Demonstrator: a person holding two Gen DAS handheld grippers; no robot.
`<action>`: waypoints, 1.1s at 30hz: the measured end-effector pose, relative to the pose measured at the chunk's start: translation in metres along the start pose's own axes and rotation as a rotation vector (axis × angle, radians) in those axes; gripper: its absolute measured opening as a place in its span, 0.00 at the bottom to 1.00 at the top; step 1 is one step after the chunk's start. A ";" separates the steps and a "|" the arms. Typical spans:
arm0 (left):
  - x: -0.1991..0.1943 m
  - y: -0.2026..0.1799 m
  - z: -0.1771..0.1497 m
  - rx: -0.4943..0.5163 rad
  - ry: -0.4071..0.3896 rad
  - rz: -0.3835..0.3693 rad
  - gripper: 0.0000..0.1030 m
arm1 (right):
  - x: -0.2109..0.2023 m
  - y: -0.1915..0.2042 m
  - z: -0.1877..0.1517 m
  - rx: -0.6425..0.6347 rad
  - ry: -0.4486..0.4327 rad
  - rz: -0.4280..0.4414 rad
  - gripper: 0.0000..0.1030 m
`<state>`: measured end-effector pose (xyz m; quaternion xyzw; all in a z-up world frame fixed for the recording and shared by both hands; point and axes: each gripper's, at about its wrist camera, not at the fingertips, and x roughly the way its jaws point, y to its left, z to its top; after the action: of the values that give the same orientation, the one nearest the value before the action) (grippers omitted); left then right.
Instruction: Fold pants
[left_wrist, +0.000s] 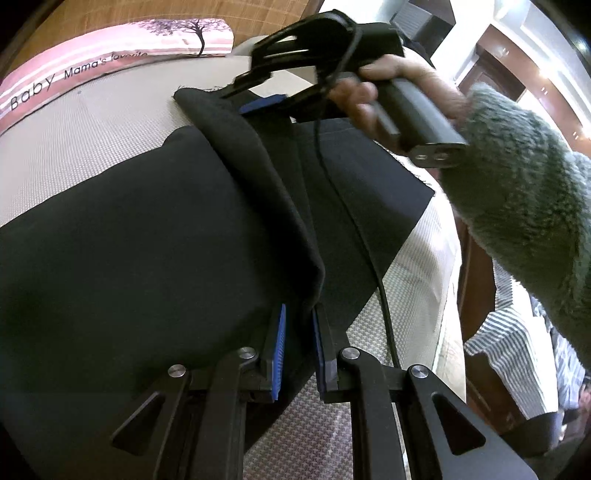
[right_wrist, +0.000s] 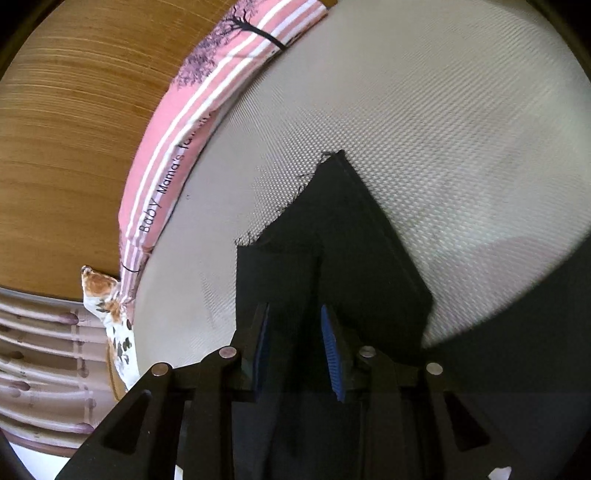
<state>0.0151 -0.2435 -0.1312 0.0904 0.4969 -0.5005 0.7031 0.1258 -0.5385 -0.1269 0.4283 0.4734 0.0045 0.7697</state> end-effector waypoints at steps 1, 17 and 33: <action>0.000 0.000 0.000 -0.001 0.000 -0.001 0.14 | 0.003 0.001 0.002 -0.006 -0.007 0.005 0.26; 0.000 -0.006 0.002 0.015 -0.007 0.022 0.14 | -0.054 0.007 0.003 -0.024 -0.172 0.047 0.04; -0.005 -0.037 0.001 0.173 -0.039 0.129 0.12 | -0.218 -0.123 -0.100 0.216 -0.437 -0.039 0.04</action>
<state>-0.0138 -0.2589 -0.1137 0.1728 0.4311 -0.4969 0.7330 -0.1163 -0.6410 -0.0692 0.4899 0.3016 -0.1536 0.8034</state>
